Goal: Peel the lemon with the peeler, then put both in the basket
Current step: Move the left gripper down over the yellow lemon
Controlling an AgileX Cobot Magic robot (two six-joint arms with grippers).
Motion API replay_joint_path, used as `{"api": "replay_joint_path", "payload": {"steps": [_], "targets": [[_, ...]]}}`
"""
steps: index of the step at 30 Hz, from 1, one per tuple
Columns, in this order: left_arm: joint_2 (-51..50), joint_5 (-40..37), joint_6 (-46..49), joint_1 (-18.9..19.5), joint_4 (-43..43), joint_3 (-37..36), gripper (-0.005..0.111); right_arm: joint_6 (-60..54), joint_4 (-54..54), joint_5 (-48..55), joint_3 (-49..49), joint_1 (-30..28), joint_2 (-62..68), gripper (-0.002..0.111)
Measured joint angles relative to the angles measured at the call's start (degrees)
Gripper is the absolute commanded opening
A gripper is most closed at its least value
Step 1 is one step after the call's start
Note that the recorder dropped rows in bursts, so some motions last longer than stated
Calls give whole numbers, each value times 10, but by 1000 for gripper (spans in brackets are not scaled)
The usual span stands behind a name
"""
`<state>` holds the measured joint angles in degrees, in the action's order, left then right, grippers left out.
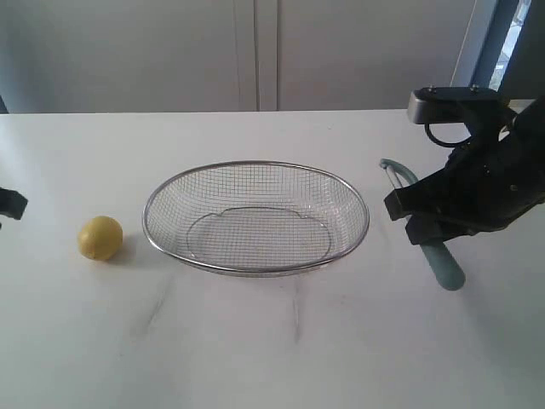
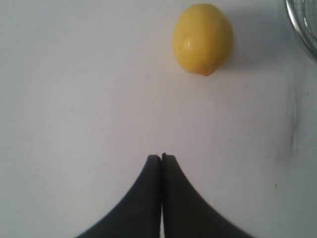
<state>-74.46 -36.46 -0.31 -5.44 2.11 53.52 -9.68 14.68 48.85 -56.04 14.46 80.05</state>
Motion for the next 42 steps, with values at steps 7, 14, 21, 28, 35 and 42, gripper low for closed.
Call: {"api": "replay_joint_path", "payload": {"steps": [7, 14, 21, 28, 35, 42], "targets": [[-67, 23, -5, -28, 0, 36, 0, 0, 0, 0, 0, 0, 0, 0], [-123, 23, -5, -29, 1, 78, 0, 0, 4, 0, 0, 0, 0, 0], [-145, 27, -6, -30, 24, 94, 0, 0, 7, 0, 0, 0, 0, 0], [-145, 33, -7, -30, 32, 94, 0, 0, 7, 0, 0, 0, 0, 0], [-145, 60, -9, -30, 49, 96, 0, 0, 7, 0, 0, 0, 0, 0], [-146, 68, -31, -30, 53, 101, 0, 0, 7, -1, 0, 0, 0, 0]]}}
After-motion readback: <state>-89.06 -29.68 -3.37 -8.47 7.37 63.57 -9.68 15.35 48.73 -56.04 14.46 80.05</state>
